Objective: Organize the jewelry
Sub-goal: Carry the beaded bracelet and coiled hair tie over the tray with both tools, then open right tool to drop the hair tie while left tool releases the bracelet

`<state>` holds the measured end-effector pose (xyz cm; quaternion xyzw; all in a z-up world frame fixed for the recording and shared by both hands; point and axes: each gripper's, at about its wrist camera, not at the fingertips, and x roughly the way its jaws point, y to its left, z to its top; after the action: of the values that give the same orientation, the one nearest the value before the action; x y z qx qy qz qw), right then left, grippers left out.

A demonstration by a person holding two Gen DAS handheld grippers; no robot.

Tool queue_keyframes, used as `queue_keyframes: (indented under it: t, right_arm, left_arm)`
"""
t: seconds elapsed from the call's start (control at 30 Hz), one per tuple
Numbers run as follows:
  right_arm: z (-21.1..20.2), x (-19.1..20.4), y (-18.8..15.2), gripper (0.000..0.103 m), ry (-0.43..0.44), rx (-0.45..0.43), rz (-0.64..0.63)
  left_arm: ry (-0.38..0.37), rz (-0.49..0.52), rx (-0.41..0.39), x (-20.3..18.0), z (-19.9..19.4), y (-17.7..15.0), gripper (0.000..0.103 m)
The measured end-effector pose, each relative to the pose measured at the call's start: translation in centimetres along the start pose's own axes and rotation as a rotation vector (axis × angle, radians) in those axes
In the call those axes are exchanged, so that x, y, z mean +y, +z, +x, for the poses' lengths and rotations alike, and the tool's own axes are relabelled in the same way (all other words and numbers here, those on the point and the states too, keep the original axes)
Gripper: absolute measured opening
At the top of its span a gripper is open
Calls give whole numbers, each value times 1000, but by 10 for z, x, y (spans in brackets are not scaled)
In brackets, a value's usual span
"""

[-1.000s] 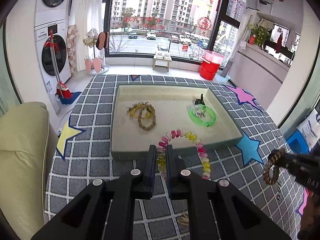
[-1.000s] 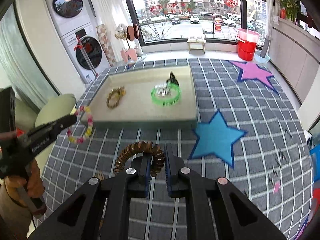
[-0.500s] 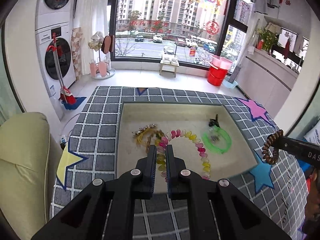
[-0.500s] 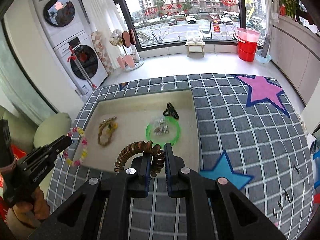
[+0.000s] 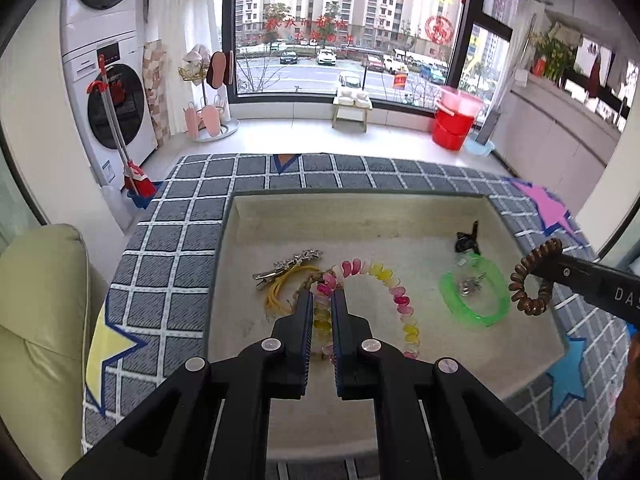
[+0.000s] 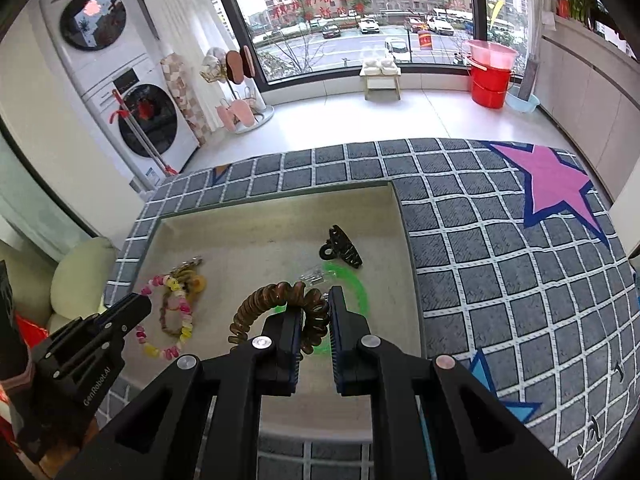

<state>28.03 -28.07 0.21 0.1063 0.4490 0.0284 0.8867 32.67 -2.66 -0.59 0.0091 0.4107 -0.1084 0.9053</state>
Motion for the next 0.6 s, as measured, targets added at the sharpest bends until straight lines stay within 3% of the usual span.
queue_keyframes:
  t: [0.23, 0.6]
  right_arm:
    - [23, -5, -4, 14, -17, 26, 3]
    - [45, -8, -18, 15, -47, 56, 10]
  left_arm:
    - [18, 38, 51, -8, 24, -6, 23]
    - [60, 87, 55, -18, 30, -15, 23]
